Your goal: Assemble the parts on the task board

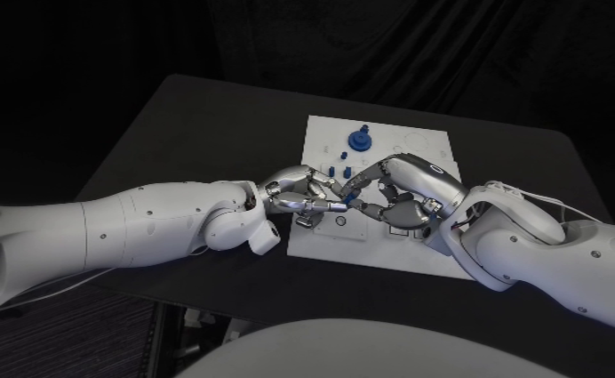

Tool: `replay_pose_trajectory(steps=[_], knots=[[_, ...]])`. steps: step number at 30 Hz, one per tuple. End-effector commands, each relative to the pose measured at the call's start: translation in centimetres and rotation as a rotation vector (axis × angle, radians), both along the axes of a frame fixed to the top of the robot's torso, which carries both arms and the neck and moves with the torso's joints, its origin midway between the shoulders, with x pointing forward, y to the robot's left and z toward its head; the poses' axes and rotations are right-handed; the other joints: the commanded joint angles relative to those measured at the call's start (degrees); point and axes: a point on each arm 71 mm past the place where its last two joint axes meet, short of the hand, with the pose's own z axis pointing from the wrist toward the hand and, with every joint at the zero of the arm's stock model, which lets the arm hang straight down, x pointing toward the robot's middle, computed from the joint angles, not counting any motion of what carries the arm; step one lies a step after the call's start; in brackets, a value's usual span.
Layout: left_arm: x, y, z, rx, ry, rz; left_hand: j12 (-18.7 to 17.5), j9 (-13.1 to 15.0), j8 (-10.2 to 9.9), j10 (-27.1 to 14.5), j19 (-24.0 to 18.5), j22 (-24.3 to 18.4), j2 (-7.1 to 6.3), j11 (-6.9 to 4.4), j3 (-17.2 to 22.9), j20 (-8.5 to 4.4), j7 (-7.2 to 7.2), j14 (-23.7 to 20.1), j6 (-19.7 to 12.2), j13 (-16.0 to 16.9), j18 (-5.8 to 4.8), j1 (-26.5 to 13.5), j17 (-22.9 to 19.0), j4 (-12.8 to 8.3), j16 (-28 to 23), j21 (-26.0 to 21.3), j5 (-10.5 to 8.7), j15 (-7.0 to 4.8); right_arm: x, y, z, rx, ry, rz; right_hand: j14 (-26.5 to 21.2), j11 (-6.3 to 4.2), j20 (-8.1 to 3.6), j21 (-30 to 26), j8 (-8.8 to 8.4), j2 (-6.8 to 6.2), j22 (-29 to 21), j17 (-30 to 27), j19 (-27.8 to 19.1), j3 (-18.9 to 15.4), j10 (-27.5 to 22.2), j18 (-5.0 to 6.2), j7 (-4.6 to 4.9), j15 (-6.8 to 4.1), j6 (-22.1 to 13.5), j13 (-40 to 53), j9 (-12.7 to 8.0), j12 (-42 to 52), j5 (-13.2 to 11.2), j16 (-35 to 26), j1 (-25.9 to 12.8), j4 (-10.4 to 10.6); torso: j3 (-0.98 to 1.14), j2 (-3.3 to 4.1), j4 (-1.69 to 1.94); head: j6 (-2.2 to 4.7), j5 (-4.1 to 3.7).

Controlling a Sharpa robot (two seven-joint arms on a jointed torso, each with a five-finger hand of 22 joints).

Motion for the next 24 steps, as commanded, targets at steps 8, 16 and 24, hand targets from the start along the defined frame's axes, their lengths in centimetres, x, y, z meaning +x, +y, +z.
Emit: replay_pose_trajectory(steps=[8, 16, 24], knots=[[-0.16, -0.2, 0.05, -0.012, 0.001, -0.009, -0.3, -0.1, 0.2, 6.2, 0.1, 8.2, 0.71, -0.58, 0.0, -0.17, 0.0, 6.1, 0.2, 14.9, -1.0, 1.1, 15.1, -0.5, 0.1, 0.0, 0.12, -0.43, -0.04, 0.12, -0.19, -0.029, 0.02, 0.003, 1.1, -0.3, -0.59, 0.6, 0.24, -0.07, 7.7, 1.6, 0.3, -0.2, 1.2, 0.15, -0.29, -0.63, 0.7, -0.2, 0.0, 0.4, 0.0, -0.5, 0.9, -0.9, -0.01, -0.04, 0.03, -0.01, -0.12], [-0.16, -0.16, 0.05, -0.011, 0.0, -0.007, -0.3, -0.1, 0.2, 6.2, 0.1, 8.2, 0.72, -0.58, 0.0, -0.18, 0.01, 6.1, 0.2, 14.9, -1.0, 1.1, 15.1, -0.5, 0.1, 0.0, 0.06, -0.44, -0.02, 0.08, -0.17, -0.025, 0.017, 0.001, 1.1, -1.02, -1.1, 0.9, 1.21, -0.02, 7.8, 1.5, 0.5, -0.9, 3.2, 0.08, -0.98, -1.22, 2.9, -0.3, 0.5, 0.8, 0.0, -0.7, 1.3, -1.9, -0.01, 0.0, 0.02, -0.01, -0.08], [-0.14, -0.15, 0.02, -0.008, 0.001, -0.005, -0.3, 0.0, 0.1, 6.2, -0.3, 8.0, 0.7, -0.55, 0.0, -0.2, 0.06, 6.1, 0.1, 14.9, -0.9, 1.1, 15.1, -0.6, 0.1, -0.3, -0.19, -0.44, 0.02, -0.04, -0.03, -0.01, 0.002, -0.006, 1.2, -1.68, -1.61, 1.4, 2.13, 0.24, 8.0, 1.4, 0.7, -1.8, 4.7, -0.04, -1.57, -1.77, 4.6, -0.1, 1.3, 1.2, 0.0, -0.8, 1.6, -2.5, 0.01, 0.02, 0.01, -0.01, -0.07]])
